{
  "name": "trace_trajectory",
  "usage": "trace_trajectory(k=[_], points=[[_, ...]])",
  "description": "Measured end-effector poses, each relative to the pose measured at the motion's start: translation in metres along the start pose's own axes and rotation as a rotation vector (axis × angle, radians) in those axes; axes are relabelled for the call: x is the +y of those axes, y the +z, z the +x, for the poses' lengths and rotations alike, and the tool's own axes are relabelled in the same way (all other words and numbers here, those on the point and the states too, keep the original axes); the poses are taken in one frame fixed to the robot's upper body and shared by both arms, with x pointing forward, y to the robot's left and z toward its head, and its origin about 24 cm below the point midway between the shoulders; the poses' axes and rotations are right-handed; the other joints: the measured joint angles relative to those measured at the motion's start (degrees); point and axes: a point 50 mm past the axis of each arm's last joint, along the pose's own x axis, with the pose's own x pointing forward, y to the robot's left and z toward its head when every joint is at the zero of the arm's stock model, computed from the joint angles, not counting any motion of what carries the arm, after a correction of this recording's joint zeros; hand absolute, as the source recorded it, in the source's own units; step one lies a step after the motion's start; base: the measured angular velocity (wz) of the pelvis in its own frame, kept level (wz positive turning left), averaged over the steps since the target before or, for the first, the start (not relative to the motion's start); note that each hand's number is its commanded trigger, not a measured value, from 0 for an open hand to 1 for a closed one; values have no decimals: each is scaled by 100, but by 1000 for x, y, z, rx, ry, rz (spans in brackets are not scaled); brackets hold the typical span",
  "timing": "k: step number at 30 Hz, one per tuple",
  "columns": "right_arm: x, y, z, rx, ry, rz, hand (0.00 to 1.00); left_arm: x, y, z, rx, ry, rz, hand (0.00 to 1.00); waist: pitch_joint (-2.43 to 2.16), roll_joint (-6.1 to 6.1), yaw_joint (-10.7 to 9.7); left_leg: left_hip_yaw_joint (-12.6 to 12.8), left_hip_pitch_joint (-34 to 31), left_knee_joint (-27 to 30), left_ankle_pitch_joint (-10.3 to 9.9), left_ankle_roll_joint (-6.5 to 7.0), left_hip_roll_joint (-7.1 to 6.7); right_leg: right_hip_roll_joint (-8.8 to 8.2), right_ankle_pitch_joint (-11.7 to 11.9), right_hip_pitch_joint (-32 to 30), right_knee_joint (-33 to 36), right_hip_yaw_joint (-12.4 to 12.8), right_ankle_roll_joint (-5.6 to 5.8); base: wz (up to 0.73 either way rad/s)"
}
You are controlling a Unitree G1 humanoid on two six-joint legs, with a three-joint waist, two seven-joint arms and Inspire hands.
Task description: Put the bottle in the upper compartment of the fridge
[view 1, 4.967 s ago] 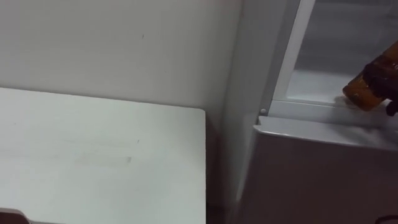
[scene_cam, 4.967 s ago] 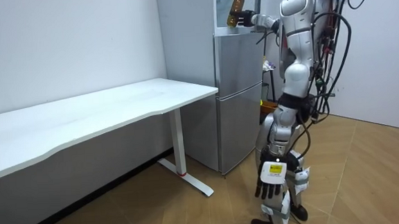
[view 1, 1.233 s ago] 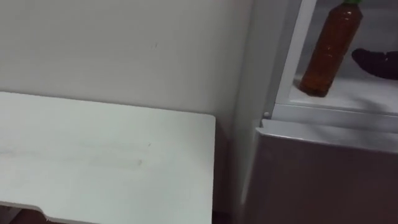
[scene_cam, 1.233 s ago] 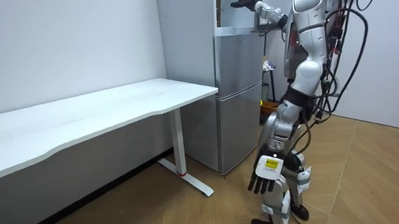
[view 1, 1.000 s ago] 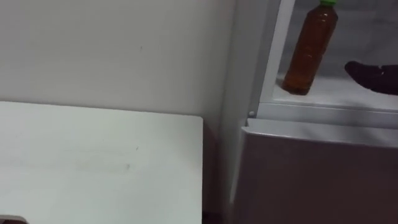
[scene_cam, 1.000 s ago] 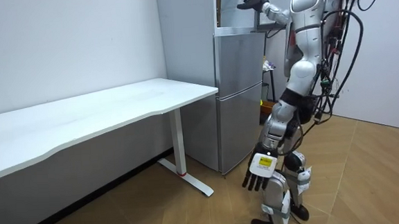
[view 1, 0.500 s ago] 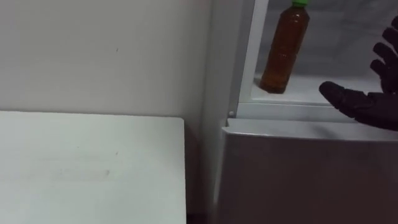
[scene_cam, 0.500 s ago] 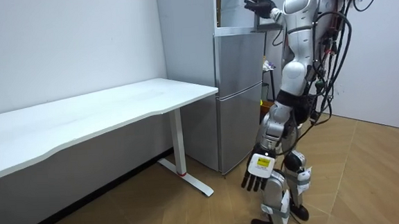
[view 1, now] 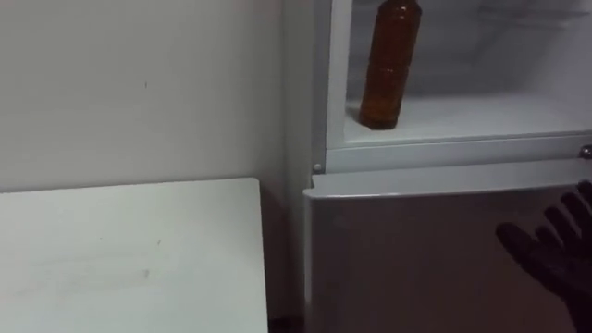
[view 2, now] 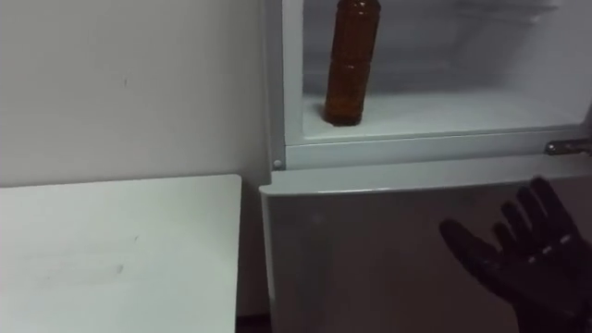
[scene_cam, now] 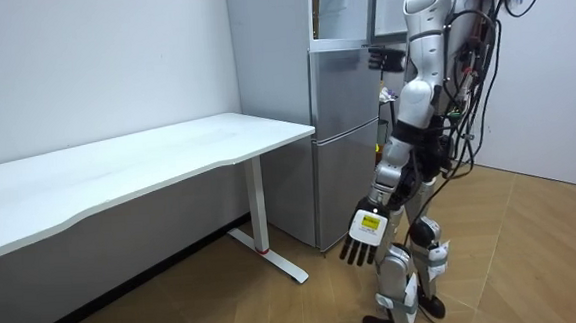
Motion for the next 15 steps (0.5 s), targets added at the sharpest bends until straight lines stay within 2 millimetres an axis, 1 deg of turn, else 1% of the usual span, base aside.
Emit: trace_trajectory(k=[1,3,6,8,10,12,13,15], points=[[-4,-5,0,19,-22,0,0,0,0,0,0,0,-2,0,-1,-1,5,13,4,-2,0,0,-1,1,-5,-9,2,25,-2,-11],[-19,-20,-8,82,-114,6,0,0,0,0,-2,-3,-11,0,-2,-9,-1,51,37,-9,0,1,-5,0,-16,-24,-3,71,4,-7],[-31,-32,-18,130,-180,-1,0,0,1,0,-7,-9,-8,0,-5,-12,-24,72,-1,5,0,3,-12,-11,-22,-95,6,88,10,-3],[-38,-37,-24,153,-210,-27,0,0,2,0,-10,-9,-7,0,-10,-21,-36,72,-2,2,-4,7,-16,-11,-21,-91,12,95,10,0],[-44,-45,-27,168,-235,-44,0,0,3,0,-19,-10,-5,0,-9,-30,-34,95,10,0,-12,1,-11,-6,-22,-89,6,113,10,-6],[-55,-63,-32,237,-286,-54,0,0,4,0,-19,-9,-4,0,-10,-44,-13,131,47,-23,-20,-4,-5,-2,-22,-83,10,139,10,-8],[-57,-67,-34,254,-295,-55,0,-1,5,1,-20,-10,-4,0,-10,-41,-14,137,49,-28,-20,-4,-4,-2,-22,-85,9,144,10,-5],[-64,-82,-40,305,-342,-61,0,-4,8,2,-24,-18,-5,0,-5,-25,-8,142,35,-31,-25,-4,4,-3,-22,-103,3,143,10,0]])
